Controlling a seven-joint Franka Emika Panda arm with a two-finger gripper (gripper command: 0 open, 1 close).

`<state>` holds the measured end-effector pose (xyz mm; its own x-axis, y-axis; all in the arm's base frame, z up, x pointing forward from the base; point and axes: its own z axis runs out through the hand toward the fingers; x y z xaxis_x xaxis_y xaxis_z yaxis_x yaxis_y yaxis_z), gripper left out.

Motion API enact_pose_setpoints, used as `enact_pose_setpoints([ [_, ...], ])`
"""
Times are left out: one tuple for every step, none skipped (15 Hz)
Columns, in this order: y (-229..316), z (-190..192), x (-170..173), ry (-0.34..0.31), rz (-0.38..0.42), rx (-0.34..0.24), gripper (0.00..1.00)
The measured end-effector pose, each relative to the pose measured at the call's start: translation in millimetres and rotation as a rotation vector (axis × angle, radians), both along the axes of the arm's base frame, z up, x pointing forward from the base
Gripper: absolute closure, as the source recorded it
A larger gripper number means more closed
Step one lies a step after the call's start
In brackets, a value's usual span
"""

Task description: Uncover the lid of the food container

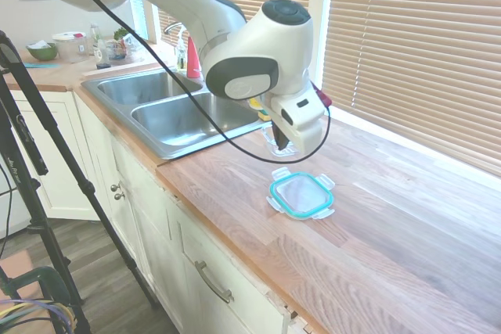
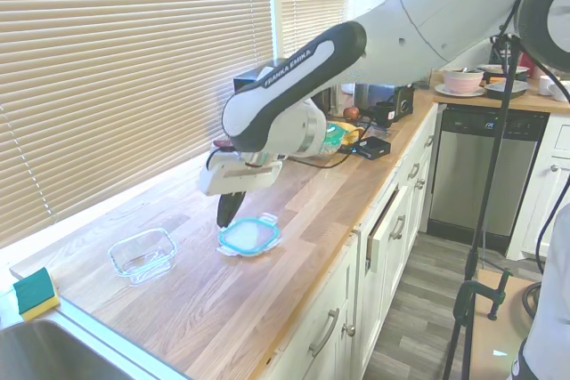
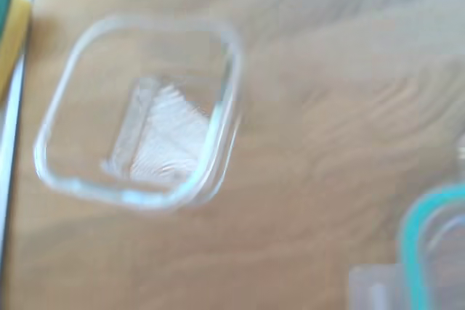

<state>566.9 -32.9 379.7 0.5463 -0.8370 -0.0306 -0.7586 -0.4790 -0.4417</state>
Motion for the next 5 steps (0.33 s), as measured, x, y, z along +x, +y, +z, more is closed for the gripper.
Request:
enact_pose_setpoints([
  [11.3, -10.4, 0.9, 0.010, 0.010, -0.005, 1.00],
  [22.0, -17.6, 2.1, 0.015, 0.018, -0.009, 1.00],
  [29.8, -19.5, 3.0, 0.013, 0.022, -0.010, 1.00],
  [33.4, -17.3, 3.6, 0.007, 0.021, -0.016, 0.00],
  [33.8, -11.4, 4.2, 0.000, 0.009, -0.026, 0.00],
])
